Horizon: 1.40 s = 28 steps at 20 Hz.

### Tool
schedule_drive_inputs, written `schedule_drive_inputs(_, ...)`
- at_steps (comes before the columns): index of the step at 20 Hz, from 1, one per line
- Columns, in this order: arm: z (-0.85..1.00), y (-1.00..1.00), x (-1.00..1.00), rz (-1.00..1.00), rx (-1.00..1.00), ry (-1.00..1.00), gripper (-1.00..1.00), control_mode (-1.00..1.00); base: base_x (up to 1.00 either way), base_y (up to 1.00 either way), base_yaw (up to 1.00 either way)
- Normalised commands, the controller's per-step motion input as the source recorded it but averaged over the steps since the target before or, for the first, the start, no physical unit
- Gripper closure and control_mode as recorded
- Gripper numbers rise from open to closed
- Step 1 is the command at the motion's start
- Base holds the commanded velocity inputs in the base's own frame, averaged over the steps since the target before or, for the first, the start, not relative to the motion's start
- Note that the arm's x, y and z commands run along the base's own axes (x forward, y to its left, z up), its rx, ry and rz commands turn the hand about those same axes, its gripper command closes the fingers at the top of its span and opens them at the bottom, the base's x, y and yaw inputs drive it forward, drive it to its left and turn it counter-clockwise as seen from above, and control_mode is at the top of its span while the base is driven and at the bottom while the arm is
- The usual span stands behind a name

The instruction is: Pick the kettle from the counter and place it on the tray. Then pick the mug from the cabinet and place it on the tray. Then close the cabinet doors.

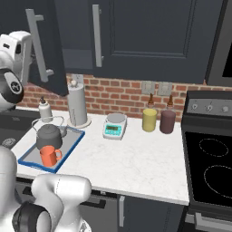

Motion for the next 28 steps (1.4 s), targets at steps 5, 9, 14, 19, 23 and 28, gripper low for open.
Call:
schedule_drive_inputs(5, 0.0, 0.0, 0.65, 0.1, 0.0, 0.08, 1.0, -1.0, 0.0, 0.0, 0.0)
schedule_drive_inputs(9, 0.0, 0.0, 0.59, 0.04, 0.0, 0.09, 1.0, -1.0, 0.0, 0.0, 0.0)
schedule_drive_inputs(14, 0.0, 0.0, 0.54, 0.02, 0.0, 0.04, 1.0, -1.0, 0.0, 0.0, 0.0)
schedule_drive_inputs(19, -0.09, 0.0, 0.54, 0.0, 0.0, 0.0, 1.0, -1.0, 0.0, 0.0, 0.0)
schedule_drive_inputs(23, -0.14, 0.0, 0.54, 0.0, 0.0, 0.0, 1.0, -1.0, 0.0, 0.0, 0.0)
schedule_drive_inputs(28, -0.11, 0.0, 0.51, 0.0, 0.0, 0.0, 1.0, -1.0, 0.0, 0.0, 0.0)
